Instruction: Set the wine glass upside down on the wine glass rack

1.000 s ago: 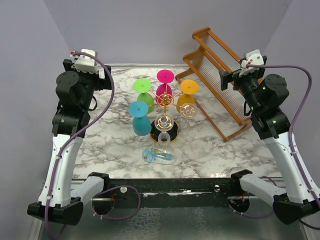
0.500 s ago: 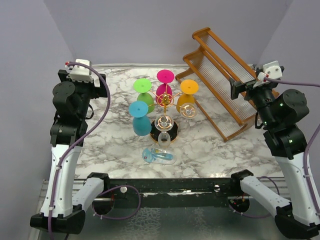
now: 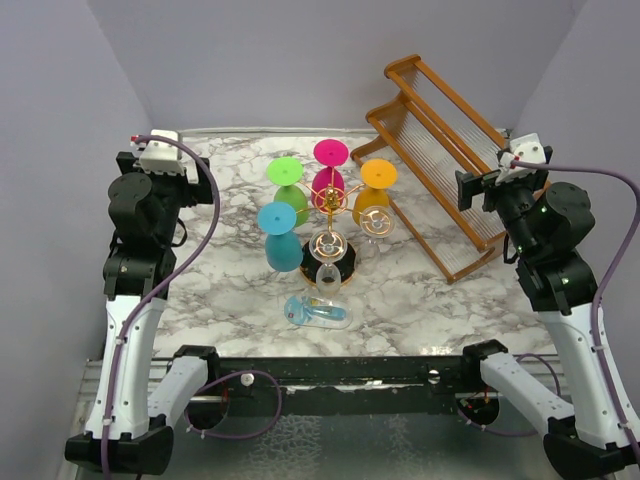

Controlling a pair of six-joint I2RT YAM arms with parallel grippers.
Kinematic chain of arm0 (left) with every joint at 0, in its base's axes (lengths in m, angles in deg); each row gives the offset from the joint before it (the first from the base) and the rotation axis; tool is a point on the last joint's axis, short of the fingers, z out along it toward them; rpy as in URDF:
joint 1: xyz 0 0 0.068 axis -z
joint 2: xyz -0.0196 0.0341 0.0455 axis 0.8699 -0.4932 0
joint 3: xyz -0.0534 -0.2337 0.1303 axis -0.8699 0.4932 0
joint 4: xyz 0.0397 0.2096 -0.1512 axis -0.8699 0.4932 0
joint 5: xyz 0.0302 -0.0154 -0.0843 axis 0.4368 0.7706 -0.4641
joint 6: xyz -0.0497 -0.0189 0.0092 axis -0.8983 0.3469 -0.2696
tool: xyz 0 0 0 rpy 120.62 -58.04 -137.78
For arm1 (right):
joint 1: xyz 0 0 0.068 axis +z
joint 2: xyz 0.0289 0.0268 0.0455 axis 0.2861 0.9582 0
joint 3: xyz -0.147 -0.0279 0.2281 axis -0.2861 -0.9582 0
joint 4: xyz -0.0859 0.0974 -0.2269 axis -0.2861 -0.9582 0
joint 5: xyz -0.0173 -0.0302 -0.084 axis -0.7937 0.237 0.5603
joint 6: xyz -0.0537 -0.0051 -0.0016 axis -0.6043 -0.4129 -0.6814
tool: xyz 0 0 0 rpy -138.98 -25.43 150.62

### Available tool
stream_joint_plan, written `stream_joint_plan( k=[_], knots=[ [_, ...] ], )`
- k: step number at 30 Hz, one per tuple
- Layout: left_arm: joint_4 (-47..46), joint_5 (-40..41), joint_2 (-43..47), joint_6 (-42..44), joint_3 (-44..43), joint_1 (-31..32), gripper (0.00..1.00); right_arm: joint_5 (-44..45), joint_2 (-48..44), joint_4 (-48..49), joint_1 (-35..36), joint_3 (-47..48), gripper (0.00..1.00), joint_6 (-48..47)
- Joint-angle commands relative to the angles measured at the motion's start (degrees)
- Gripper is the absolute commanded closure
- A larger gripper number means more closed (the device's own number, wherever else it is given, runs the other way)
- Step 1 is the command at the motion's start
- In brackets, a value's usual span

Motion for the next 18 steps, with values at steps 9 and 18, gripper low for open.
stream_joint_plan(
  k=[9,18],
  knots=[
    [0.69,1.36,-1.18,-0.82,-2.64,-2.07,0.01,1.70,-0.30,-0.55,-1.56,0.97,0.00,1.10],
    [1.28,1.63,-0.72,-0.42,-2.49,-2.56,0.01,1.01,-0.07,-0.18,-1.63,0.17,0.00,1.10]
  ],
)
